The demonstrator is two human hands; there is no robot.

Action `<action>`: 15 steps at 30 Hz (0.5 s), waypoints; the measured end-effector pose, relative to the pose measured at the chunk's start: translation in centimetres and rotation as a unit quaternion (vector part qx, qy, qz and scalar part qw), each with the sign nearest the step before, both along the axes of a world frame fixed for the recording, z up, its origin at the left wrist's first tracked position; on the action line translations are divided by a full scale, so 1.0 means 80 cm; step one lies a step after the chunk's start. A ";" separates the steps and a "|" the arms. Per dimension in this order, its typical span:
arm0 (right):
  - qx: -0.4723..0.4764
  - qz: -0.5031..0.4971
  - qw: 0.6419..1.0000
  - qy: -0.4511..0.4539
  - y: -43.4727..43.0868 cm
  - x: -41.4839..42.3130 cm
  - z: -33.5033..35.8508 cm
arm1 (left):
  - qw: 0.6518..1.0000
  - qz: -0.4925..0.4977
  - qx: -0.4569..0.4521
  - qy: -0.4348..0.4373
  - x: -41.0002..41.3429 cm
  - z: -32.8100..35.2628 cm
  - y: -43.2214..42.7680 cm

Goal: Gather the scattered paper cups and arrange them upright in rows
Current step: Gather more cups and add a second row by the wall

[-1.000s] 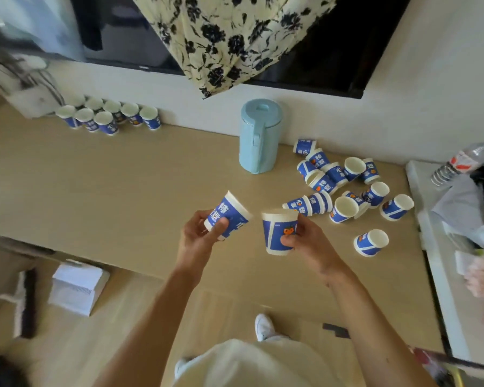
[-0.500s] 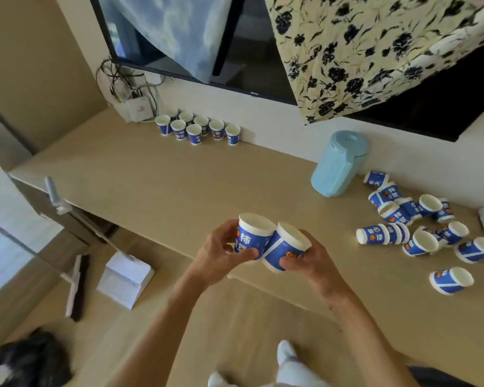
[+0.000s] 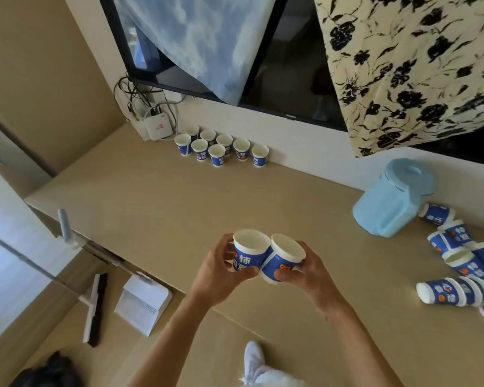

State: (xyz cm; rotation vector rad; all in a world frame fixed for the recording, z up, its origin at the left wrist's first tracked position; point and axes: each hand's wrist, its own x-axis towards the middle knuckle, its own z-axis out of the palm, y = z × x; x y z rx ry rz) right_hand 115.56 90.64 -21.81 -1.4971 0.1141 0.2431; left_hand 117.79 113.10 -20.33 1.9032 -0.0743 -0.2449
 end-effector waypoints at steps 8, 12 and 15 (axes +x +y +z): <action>0.005 0.006 1.000 0.002 0.060 0.130 -0.007 | 0.998 0.045 0.031 0.007 0.119 -0.011 0.051; -0.003 -0.021 1.000 0.011 0.073 0.173 -0.015 | 0.999 0.034 0.027 0.014 0.174 -0.025 0.063; -0.021 -0.041 0.999 0.025 0.089 0.200 -0.024 | 0.999 0.011 0.031 0.027 0.215 -0.042 0.078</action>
